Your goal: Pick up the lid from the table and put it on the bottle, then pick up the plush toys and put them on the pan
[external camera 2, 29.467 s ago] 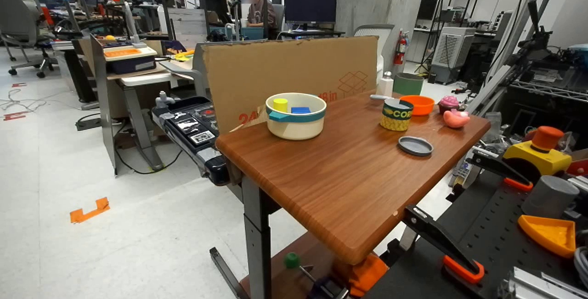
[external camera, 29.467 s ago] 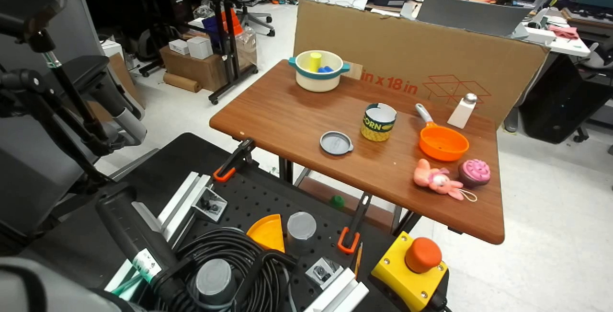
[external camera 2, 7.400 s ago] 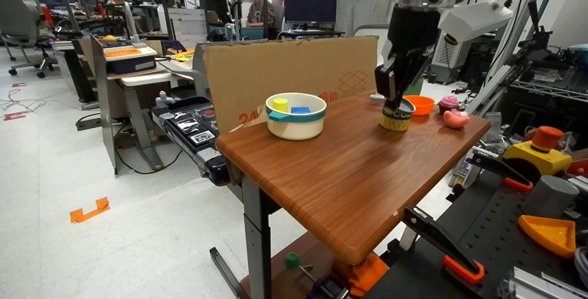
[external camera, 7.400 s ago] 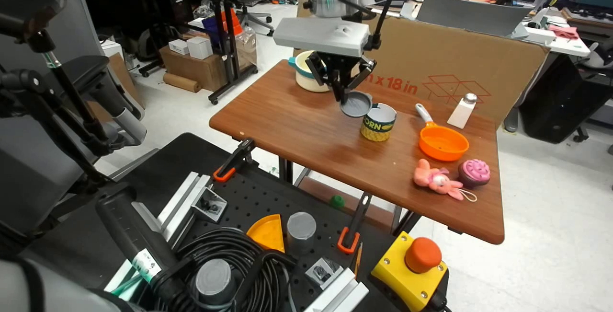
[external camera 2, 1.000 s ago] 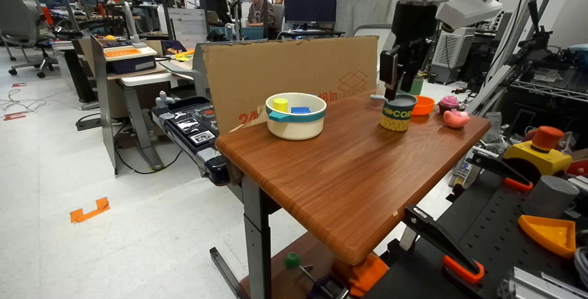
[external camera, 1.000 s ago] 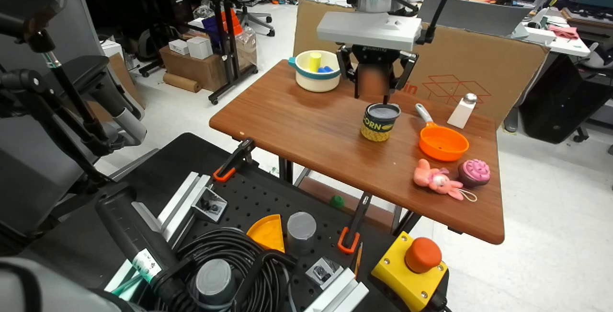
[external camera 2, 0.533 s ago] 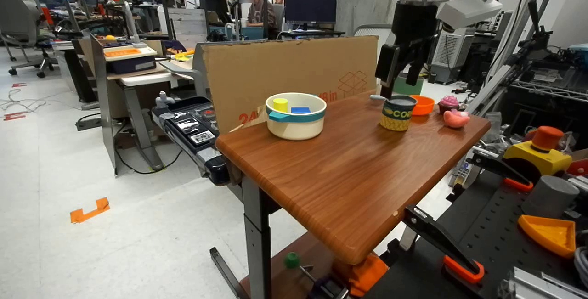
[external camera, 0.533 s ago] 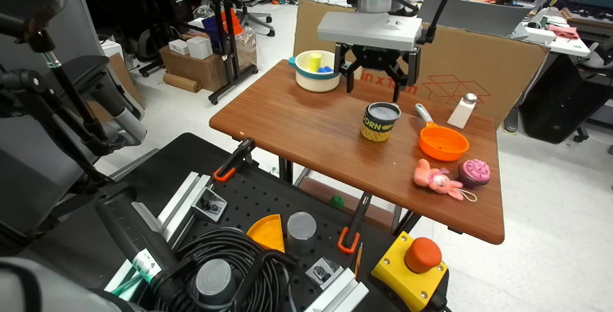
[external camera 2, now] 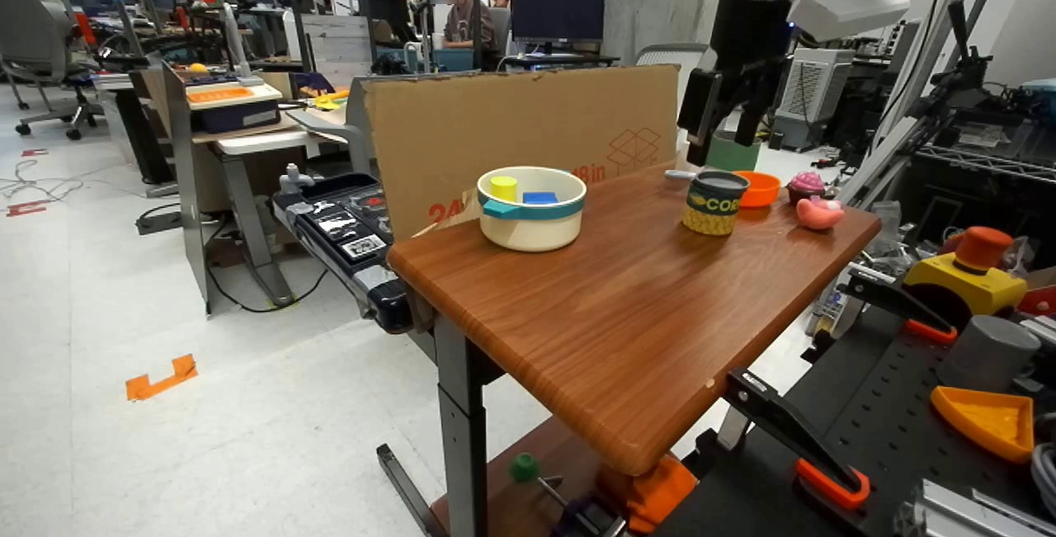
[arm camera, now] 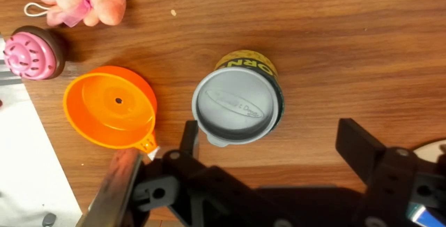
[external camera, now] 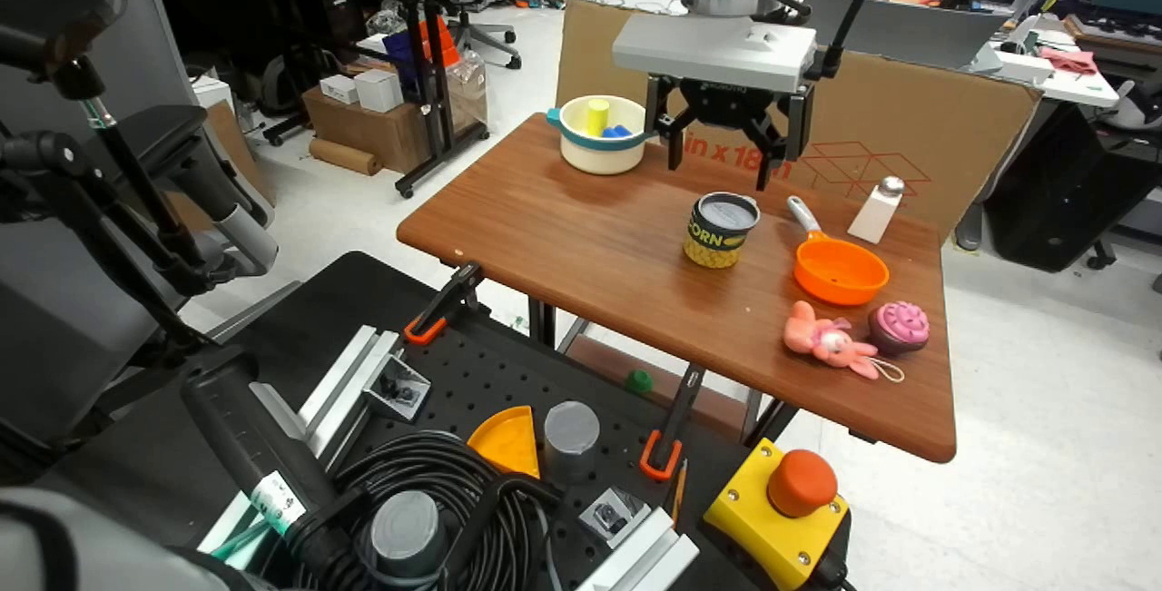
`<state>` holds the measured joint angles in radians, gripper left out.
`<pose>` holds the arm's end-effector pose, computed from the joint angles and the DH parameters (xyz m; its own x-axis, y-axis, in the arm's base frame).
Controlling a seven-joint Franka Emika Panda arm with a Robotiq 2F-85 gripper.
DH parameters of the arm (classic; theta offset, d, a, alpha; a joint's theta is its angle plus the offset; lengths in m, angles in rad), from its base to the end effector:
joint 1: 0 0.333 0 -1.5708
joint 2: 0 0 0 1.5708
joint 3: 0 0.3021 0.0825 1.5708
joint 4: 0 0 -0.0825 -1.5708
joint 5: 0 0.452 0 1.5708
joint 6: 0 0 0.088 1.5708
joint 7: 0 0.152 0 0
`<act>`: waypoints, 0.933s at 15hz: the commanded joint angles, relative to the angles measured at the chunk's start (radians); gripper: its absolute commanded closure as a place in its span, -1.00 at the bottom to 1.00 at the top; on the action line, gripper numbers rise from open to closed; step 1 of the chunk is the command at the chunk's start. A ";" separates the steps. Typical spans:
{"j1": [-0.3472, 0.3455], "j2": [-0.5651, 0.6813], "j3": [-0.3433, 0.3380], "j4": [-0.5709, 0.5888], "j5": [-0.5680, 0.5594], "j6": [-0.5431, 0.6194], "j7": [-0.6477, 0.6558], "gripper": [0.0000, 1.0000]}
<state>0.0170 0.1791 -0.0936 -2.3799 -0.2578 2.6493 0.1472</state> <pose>0.5522 -0.0433 0.1404 0.9956 0.0073 0.0933 -0.0063 -0.9895 0.1444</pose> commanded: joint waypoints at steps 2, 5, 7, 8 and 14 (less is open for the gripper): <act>-0.042 -0.047 0.004 -0.001 0.092 -0.009 -0.032 -1.00; -0.066 -0.060 -0.003 0.005 0.135 -0.017 -0.032 -1.00; -0.076 -0.064 -0.009 0.006 0.138 -0.018 -0.022 -1.00; -0.081 -0.064 -0.011 0.007 0.136 -0.019 -0.019 -1.00; -0.112 -0.057 -0.042 0.022 0.123 -0.035 0.013 -1.00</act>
<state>-0.0835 0.1304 -0.1199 -2.3747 -0.1485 2.6475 0.1532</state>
